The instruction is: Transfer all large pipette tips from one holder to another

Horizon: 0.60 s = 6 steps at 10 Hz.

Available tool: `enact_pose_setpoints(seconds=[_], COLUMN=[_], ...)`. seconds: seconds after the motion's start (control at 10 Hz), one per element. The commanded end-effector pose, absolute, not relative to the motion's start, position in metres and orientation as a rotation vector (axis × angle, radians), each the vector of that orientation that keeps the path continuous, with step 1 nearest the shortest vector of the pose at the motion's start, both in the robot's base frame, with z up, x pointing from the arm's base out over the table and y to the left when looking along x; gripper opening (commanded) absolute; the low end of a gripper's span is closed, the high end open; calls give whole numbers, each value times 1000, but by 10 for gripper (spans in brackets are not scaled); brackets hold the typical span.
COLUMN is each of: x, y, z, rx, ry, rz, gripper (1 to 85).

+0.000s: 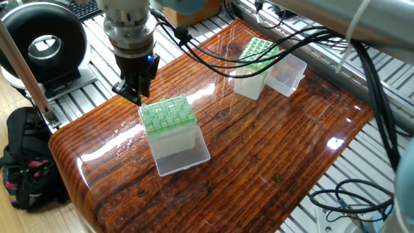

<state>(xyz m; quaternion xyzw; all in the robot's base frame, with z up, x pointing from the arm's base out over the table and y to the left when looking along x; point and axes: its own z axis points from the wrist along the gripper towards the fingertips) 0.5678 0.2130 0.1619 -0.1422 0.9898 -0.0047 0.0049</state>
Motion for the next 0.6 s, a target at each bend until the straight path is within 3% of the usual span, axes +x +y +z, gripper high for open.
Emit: enact_pose_setpoints(seconds=[0.0,0.5], x=[564,572], y=[212,213], z=[154,152], rx=[-439,-448], ry=[3118,3096], rz=[5,41], gripper=[320,323])
